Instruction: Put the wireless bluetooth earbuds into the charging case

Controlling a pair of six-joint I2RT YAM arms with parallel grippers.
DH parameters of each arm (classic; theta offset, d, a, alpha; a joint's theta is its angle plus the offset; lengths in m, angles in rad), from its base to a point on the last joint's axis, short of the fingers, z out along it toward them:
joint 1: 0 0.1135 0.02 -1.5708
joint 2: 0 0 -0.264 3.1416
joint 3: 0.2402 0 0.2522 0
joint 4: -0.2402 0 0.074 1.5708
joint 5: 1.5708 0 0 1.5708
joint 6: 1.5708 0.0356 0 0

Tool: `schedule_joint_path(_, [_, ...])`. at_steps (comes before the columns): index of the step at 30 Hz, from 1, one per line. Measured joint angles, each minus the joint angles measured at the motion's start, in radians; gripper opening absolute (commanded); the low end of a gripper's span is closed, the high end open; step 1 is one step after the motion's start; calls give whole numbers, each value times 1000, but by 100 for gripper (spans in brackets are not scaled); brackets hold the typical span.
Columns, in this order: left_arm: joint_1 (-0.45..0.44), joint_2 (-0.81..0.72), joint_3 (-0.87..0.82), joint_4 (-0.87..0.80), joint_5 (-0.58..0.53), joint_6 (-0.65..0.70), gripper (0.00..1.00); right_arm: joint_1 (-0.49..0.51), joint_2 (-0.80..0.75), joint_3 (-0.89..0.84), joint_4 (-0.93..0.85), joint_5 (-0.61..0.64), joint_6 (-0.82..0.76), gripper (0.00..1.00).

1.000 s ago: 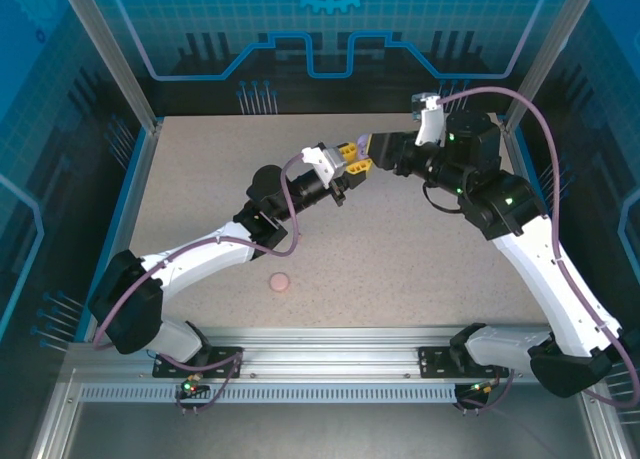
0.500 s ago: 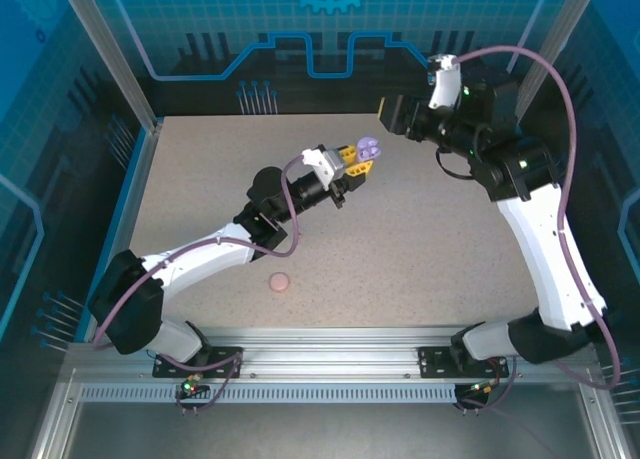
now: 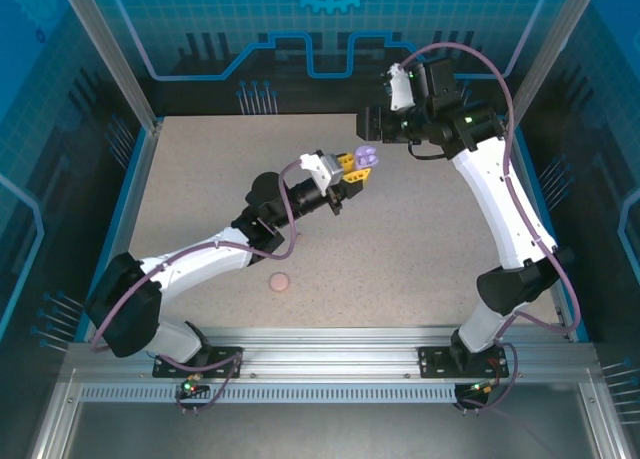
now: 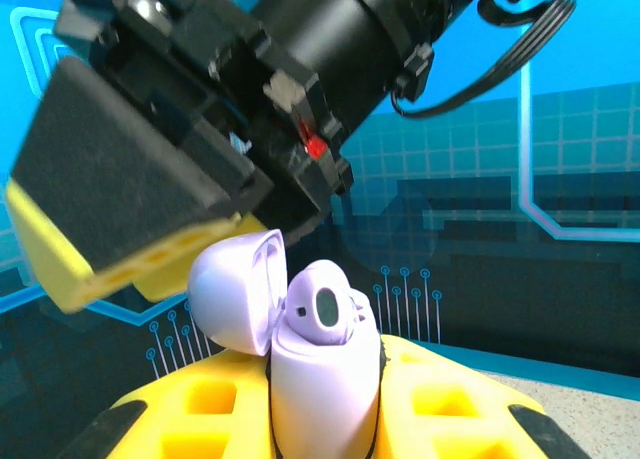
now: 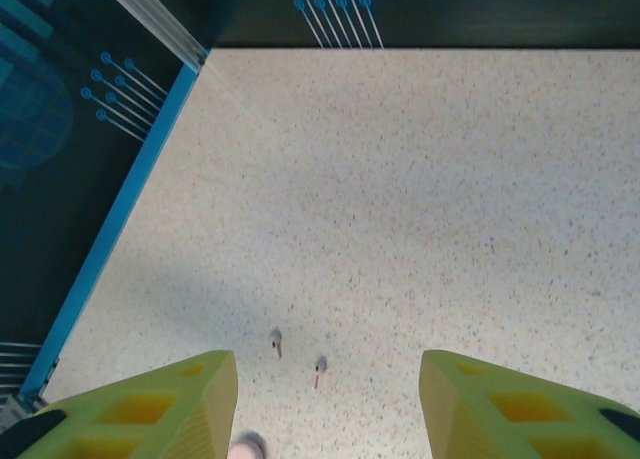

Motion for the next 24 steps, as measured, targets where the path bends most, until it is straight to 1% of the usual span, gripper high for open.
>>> schedule_joint_path(6, [-2, -2, 0, -5, 3, 0, 0, 18, -20, -16, -17, -11, -23, 46])
schedule_joint_path(11, [-12, -2, 0, -11, 14, 0, 0, 24, -123, -106, -14, -10, -34, 43])
schedule_joint_path(14, [-14, -2, 0, -8, 18, 1, 0, 46, -201, -177, -11, -14, -38, 42])
schedule_joint_path(16, [-21, 0, 0, -12, 26, 0, 0, 46, -248, -228, 5, -11, -33, 45])
schedule_joint_path(18, [-20, 5, 0, -16, 29, 0, 0, 44, -286, -270, 23, 2, -16, 51])
schedule_joint_path(20, [-20, 12, 0, -16, 24, -2, 0, 32, -320, -308, 36, 14, 6, 55])
schedule_joint_path(24, [-14, 25, 2, -27, -19, -37, 0, -50, -396, -398, 53, 27, 58, 58])
